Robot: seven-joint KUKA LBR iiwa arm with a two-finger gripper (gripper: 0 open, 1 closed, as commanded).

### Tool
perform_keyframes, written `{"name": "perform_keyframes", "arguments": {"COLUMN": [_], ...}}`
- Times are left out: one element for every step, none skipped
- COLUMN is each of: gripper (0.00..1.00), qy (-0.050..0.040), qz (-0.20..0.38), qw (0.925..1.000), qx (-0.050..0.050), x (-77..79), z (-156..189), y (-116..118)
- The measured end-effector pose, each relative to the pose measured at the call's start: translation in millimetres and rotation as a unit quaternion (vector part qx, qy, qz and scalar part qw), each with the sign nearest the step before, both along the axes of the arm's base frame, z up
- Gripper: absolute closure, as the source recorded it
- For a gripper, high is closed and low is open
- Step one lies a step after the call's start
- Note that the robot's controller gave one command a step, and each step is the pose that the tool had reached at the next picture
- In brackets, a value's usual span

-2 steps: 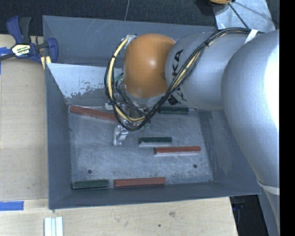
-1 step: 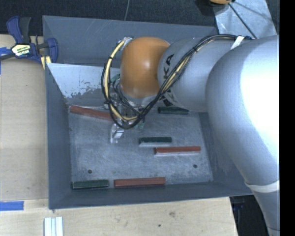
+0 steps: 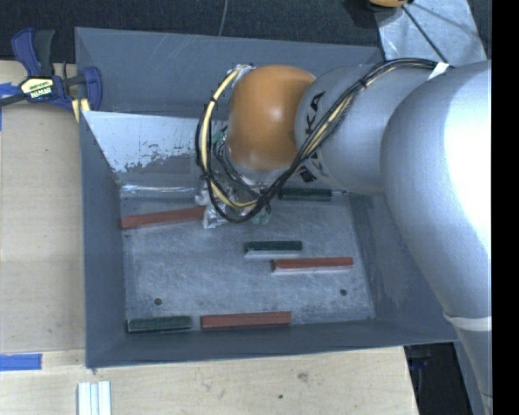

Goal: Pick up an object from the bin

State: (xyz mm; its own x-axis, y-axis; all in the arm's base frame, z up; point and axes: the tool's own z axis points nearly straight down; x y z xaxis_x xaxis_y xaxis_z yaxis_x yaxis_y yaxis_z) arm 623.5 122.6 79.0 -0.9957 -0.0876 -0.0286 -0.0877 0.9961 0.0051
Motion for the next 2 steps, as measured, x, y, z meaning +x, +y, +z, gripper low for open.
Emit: {"name": "perform_keyframes", "arguments": {"gripper": [1.00, 1.00], "qy": [0.0001, 0.0117], "qz": [0.000, -0.016], "qw": [1.0000, 0.9998], "qx": [0.000, -0.003], "x": [0.0, -6.2], "z": [0.0, 136.3], "y": [0.0, 9.5]}}
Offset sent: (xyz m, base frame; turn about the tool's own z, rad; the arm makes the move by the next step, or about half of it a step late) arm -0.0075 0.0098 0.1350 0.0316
